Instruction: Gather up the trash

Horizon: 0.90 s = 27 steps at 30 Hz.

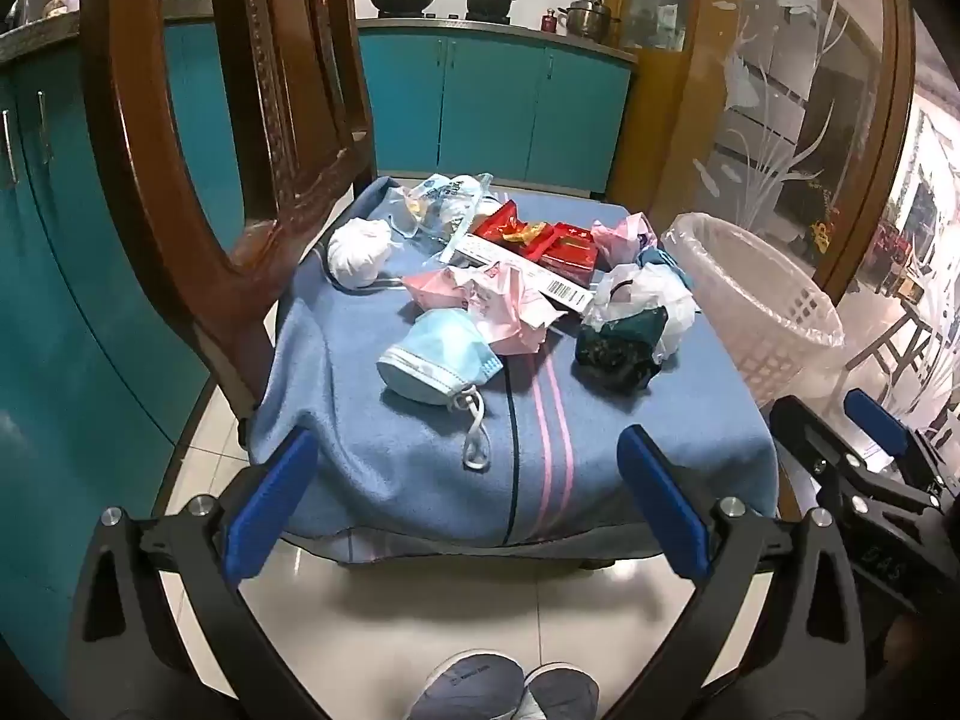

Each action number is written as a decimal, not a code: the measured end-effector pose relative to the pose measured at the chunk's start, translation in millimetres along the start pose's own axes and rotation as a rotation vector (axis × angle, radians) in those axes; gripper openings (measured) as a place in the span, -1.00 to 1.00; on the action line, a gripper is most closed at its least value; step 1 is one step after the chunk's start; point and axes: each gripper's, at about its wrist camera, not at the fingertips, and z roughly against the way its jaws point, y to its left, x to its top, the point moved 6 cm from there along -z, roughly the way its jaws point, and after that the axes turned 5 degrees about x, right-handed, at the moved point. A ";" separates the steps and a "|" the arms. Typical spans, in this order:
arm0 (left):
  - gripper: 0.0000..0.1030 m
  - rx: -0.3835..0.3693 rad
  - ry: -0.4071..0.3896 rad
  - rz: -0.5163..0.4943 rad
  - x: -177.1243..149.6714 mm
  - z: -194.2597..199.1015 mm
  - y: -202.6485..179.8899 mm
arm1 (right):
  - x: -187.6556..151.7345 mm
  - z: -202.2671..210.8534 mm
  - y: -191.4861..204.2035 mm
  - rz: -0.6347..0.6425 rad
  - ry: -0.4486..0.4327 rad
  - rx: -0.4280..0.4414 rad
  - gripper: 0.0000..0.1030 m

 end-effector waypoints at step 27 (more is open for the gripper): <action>0.94 0.027 -0.015 -0.047 -4.9 -4.1 -4.3 | 0.2 0.1 -2.5 -0.011 -0.009 0.008 0.95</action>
